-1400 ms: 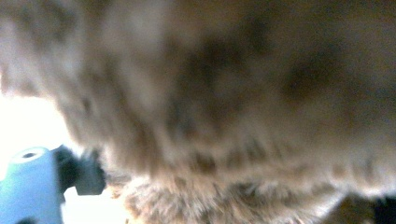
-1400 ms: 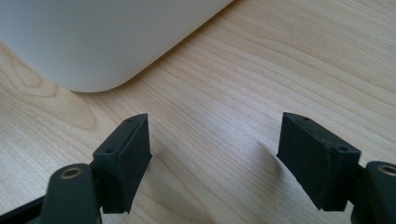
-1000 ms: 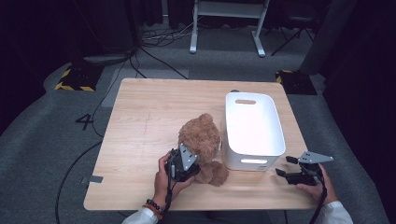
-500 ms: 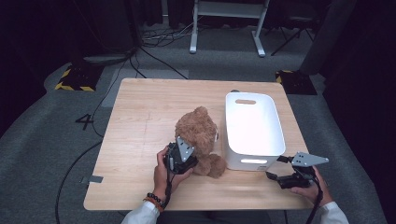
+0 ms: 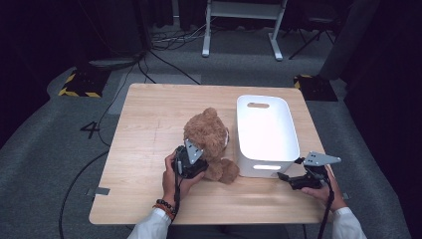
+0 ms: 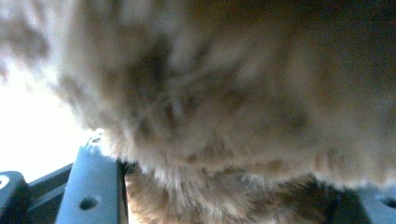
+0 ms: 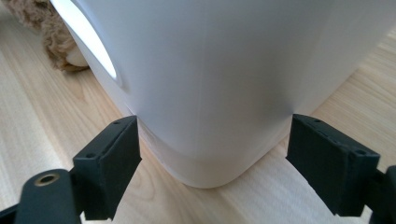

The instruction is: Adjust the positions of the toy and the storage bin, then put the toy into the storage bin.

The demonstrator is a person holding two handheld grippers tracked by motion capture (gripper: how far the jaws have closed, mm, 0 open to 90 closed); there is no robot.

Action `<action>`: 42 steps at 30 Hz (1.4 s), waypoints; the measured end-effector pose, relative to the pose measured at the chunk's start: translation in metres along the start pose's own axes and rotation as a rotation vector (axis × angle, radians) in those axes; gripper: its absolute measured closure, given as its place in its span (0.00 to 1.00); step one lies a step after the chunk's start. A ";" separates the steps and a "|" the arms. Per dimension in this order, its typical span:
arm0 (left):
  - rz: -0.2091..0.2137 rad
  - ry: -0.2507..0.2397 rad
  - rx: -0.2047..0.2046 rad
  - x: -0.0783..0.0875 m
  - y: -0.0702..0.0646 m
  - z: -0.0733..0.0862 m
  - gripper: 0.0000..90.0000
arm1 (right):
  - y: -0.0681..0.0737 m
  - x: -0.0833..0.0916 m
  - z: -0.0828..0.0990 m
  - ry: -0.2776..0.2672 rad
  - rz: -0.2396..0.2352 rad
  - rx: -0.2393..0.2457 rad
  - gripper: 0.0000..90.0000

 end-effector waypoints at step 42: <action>0.048 -0.028 0.003 -0.006 0.011 -0.005 0.56 | -0.031 0.001 0.068 0.136 0.116 -0.152 0.18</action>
Point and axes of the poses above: each handheld gripper's, and its own axes: x roughly backward along the jaws, z roughly out of its underside, y roughly to its left, the point moved 8 cm from there along -x, roughly forward along the jaws, and after that the axes turned 12 degrees about y, right-handed, at the moved point
